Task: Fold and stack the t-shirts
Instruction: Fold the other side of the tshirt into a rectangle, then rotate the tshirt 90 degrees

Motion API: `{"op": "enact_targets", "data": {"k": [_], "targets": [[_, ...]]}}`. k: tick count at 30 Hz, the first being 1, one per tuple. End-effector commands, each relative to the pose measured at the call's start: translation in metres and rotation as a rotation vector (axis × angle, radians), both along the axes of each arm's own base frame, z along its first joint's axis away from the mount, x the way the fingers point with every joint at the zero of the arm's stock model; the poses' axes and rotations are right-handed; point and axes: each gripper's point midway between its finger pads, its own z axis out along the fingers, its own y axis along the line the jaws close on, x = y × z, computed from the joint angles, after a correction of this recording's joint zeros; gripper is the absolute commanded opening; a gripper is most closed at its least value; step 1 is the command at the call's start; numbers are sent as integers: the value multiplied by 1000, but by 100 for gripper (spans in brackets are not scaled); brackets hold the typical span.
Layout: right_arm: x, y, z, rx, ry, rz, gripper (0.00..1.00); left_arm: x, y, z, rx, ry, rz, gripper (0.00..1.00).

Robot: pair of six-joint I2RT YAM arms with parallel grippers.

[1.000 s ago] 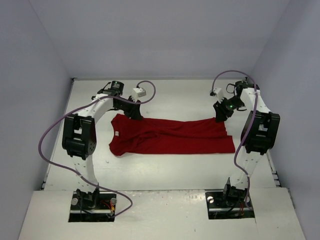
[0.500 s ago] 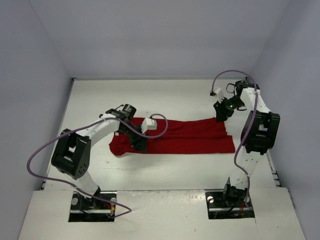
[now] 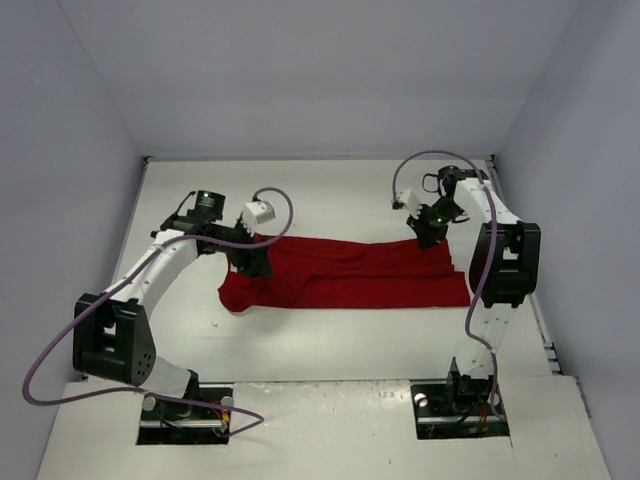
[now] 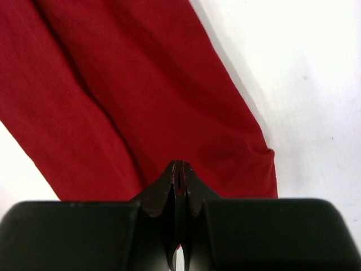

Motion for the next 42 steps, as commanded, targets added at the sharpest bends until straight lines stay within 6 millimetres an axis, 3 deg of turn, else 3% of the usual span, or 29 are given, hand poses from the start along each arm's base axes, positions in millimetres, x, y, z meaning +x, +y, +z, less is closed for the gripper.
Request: {"op": "enact_targets", "data": {"k": [1, 4, 9, 14, 16, 20, 25, 27, 30, 32, 35, 40, 42], "targets": [[-2, -29, -15, -167, 32, 15, 0, 63, 7, 3, 24, 5, 272, 57], [-3, -38, -27, -256, 55, 23, 0, 77, 12, -26, 85, 136, 364, 50], [-13, -57, -35, -372, 75, 30, 0, 83, 22, -72, 173, 295, 494, 41], [-34, -70, -41, -531, 86, 116, 0, 97, 41, -105, 287, 364, 634, 36], [-41, -71, -41, -580, 81, 161, 0, 105, 46, -112, 323, 378, 672, 35], [-62, -62, -42, -648, 81, 256, 0, 139, 46, -112, 344, 340, 717, 35], [-82, -18, -45, -659, 61, 380, 0, 205, 12, -98, 277, 245, 651, 40], [-87, -1, -46, -654, 52, 410, 0, 223, -4, -93, 253, 221, 611, 41], [-91, 26, -47, -644, 31, 453, 0, 243, -25, -101, 222, 198, 549, 43], [-99, 63, -48, -616, 8, 503, 0, 268, -48, -81, 149, 108, 478, 47], [-108, 106, -51, -564, 13, 515, 0, 285, -63, -80, 107, 57, 434, 53], [-121, 183, -45, -420, -4, 538, 0, 300, -74, -51, 18, -15, 398, 66], [-123, 210, -37, -356, -17, 522, 0, 308, -78, -8, -51, -93, 412, 71]]}}
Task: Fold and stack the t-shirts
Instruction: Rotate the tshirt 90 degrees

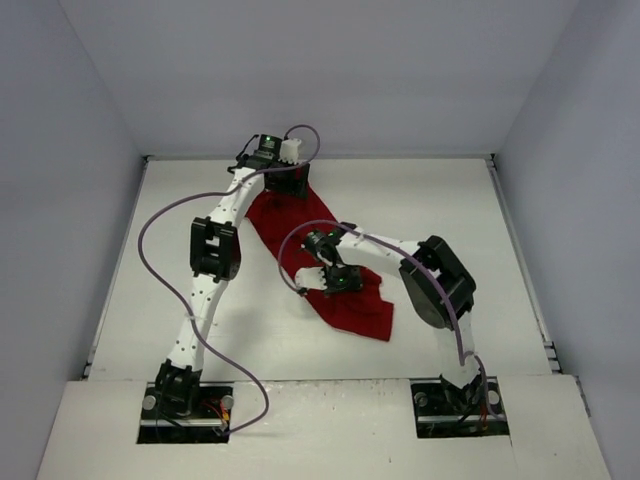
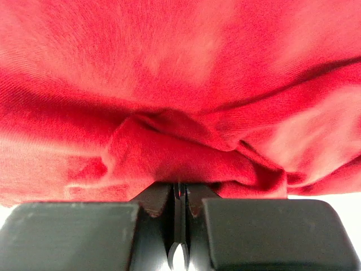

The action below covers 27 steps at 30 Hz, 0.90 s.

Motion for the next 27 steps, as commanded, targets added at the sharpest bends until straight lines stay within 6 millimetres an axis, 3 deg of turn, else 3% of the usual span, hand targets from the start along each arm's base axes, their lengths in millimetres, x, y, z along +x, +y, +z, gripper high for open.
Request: {"op": "enact_targets", "data": {"k": [1, 2, 3, 5, 8, 12, 15, 19, 24, 27], "targets": [[-24, 63, 14, 181, 81, -67, 0, 15, -11, 112, -132, -217, -21, 74], [-26, 71, 20, 205, 77, -70, 0, 15, -4, 139, -164, -255, 6, 79], [-26, 78, 29, 234, 65, -71, 0, 19, 3, 145, -200, -268, 38, 82], [-22, 84, 53, 289, 21, -79, 3, 21, 25, 196, -270, -370, 89, 91], [-16, 80, 81, 338, -46, -106, 8, 10, 45, 255, -311, -481, 107, 92], [-26, 64, 103, 373, -54, -196, 14, -12, 68, 297, -281, -544, 108, 93], [-48, 54, 109, 387, 19, -233, 16, -33, 82, 308, -225, -571, 111, 93], [-41, 35, 116, 451, 48, -284, 9, -68, 94, 280, -145, -545, 137, 93], [-21, 8, 75, 415, 157, -296, 0, -120, 103, 223, -112, -417, 171, 93], [-25, 1, 46, 384, 197, -263, 0, -137, 110, 211, -98, -395, 189, 93]]}}
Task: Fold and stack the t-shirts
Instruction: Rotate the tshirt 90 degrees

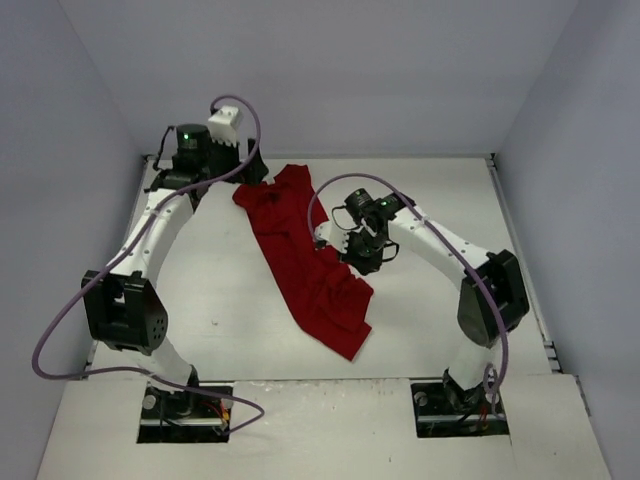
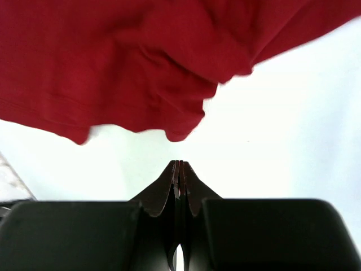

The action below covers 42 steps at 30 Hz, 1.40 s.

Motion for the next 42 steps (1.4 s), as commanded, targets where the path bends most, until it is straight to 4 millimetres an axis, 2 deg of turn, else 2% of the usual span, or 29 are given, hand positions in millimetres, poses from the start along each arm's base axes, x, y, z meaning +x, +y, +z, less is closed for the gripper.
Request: {"op": "enact_targets", "data": {"k": [1, 3, 7, 12, 15, 19, 21, 24, 26, 30, 33, 38, 40, 42], "targets": [[-22, -12, -44, -25, 133, 89, 0, -15, 16, -7, 23, -9, 45, 93], [-16, -12, -60, -15, 134, 85, 0, -23, 22, -12, 26, 1, 55, 93], [0, -10, -74, 8, 127, 24, 0, -28, 30, -17, 30, 20, 71, 93], [5, -13, -88, 32, 144, -93, 0, -35, 36, -26, 35, 40, 72, 93], [0, -12, -72, 68, 135, -109, 0, -40, 37, -31, 50, 48, 63, 93], [-19, -2, -22, 164, 85, -52, 0, -46, 39, -38, 71, 67, 51, 93], [-33, 5, -6, 181, 68, -1, 0, -46, 39, -38, 74, 70, 45, 93], [-48, 14, 2, 179, 66, 51, 0, -44, 38, -42, 75, 88, 42, 93], [-60, 24, -1, 184, 84, 92, 0, -42, 36, -40, 64, 89, 38, 93], [-55, 24, -30, 145, 110, 102, 0, -40, 37, -38, 59, 88, 45, 93], [-35, 13, -55, 110, 66, 76, 0, -39, 38, -33, 62, 76, 49, 93], [-6, -1, -78, 91, 46, 37, 0, -41, 40, -33, 65, 73, 54, 93], [-1, -4, -83, 76, 36, 29, 0, -42, 42, -35, 67, 75, 57, 93], [-8, -8, -87, 60, 52, 22, 0, -42, 44, -37, 75, 79, 61, 93]]}}
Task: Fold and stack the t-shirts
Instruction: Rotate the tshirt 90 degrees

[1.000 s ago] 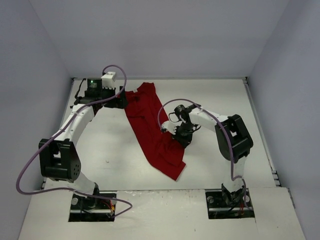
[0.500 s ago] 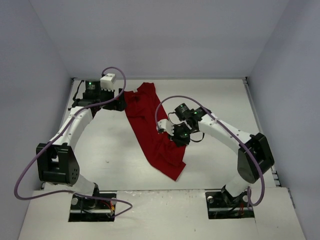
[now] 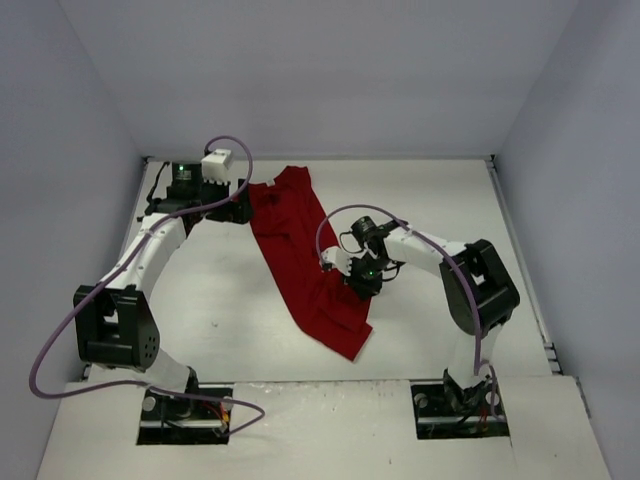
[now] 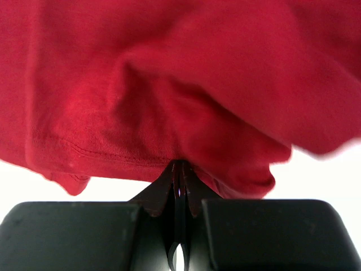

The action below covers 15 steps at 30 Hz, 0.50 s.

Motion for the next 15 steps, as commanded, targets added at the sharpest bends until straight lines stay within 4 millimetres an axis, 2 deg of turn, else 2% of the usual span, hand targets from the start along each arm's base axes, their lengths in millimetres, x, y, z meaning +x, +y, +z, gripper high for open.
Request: {"op": "enact_targets", "data": {"k": [1, 5, 6, 9, 12, 15], "targets": [[6, -7, -7, -37, -55, 11, 0, 9, 8, 33, 8, -101, 6, 93], [-31, -11, -12, -70, -14, 30, 0, 11, 14, 29, 9, -87, 39, 93], [-43, -9, -14, -79, 4, 34, 0, 13, 16, 29, 3, -77, 58, 93], [-64, 2, -6, -69, 18, 26, 0, 16, 22, 22, -4, -22, 101, 93], [-76, 14, 6, -62, 0, 45, 0, 14, 25, 3, -4, 72, 125, 93], [-80, 29, 20, -33, -4, 63, 0, 13, 21, -4, -29, 110, 118, 93]]}}
